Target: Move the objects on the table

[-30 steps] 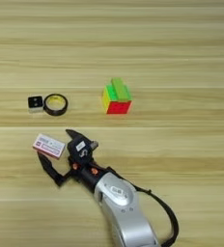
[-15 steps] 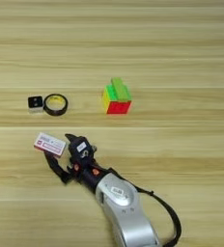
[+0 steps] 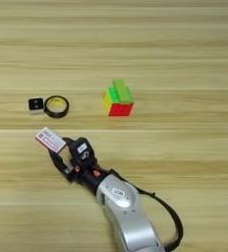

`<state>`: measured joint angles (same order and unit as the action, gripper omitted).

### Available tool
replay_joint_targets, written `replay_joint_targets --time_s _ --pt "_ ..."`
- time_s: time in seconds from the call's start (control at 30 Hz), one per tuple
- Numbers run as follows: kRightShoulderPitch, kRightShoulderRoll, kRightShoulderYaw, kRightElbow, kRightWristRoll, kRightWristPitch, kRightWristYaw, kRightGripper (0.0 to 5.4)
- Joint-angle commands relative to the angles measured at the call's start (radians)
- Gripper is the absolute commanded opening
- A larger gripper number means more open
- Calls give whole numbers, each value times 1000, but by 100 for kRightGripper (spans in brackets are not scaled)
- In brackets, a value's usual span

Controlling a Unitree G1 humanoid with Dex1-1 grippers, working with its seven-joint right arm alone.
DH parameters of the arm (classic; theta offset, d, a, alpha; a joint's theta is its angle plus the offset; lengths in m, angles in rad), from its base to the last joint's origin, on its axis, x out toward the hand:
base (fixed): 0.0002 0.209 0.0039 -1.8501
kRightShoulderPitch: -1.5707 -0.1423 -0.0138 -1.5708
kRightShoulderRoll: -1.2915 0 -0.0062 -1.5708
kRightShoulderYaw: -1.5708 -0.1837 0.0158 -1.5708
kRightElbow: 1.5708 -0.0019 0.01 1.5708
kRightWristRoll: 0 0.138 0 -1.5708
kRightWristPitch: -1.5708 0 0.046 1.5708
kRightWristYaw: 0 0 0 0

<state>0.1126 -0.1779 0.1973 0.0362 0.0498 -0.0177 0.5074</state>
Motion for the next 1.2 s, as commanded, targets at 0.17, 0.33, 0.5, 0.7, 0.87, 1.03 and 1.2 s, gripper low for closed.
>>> replay_joint_targets --time_s 0.17,0.33,0.5,0.7,0.87,1.03,1.2 --pt "-24 2 -10 -24 1 -19 -22 208" --pt "-27 10 -19 -24 2 -28 -35 208" --pt "-27 8 -38 -37 -2 -35 -55 208" --pt "-28 -15 -89 -31 6 -37 -71 208" --pt "-49 -28 -163 3 16 -34 -103 208" --pt "-85 -32 -227 48 26 -22 -147 208" --pt "-118 -22 -250 99 18 -25 -182 208"
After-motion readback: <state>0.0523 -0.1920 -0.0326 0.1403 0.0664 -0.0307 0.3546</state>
